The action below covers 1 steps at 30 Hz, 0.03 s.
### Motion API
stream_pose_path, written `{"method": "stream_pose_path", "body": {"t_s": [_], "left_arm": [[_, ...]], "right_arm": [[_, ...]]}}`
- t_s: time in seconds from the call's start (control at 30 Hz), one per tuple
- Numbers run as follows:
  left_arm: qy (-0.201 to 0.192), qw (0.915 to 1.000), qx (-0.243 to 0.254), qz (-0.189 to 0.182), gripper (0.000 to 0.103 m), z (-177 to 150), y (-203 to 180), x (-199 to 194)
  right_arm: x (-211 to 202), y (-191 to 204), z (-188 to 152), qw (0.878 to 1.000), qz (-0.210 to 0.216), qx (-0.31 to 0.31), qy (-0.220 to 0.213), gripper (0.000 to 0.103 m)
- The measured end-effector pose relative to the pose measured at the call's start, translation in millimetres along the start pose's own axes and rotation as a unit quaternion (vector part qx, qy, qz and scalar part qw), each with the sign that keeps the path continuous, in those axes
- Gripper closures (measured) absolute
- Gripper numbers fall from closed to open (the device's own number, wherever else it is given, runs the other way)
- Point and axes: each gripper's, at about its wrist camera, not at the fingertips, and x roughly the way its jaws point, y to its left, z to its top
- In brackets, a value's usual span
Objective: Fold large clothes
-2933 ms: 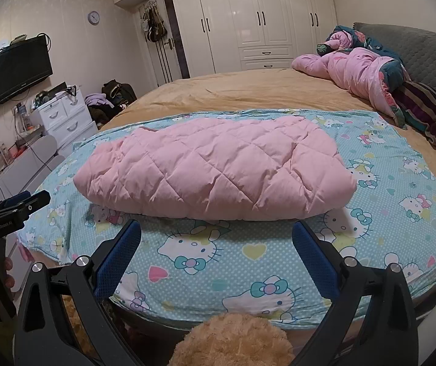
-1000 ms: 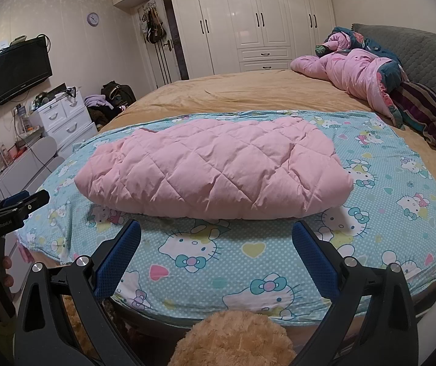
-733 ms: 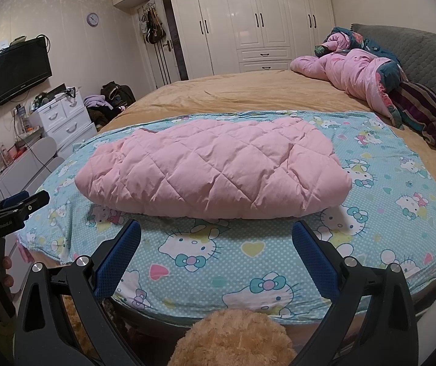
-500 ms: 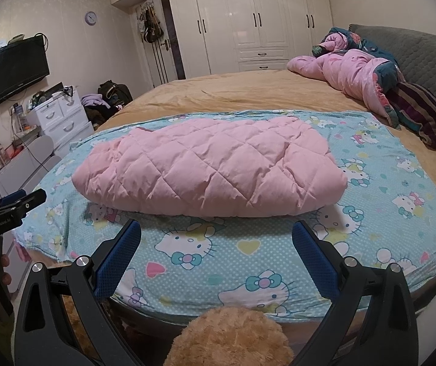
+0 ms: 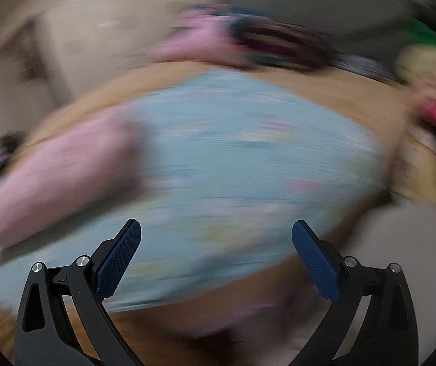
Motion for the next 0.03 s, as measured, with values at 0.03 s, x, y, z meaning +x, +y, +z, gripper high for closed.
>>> {"method": "stream_pose_path", "body": {"t_s": [0.03], "left_arm": [[0.005,0.9993,-0.013,0.035,0.009,14.2,25.8,24.1]], "right_arm": [[17.3,-39.6,4.1,0.998,-0.057,0.036,0.007,0.004]]}}
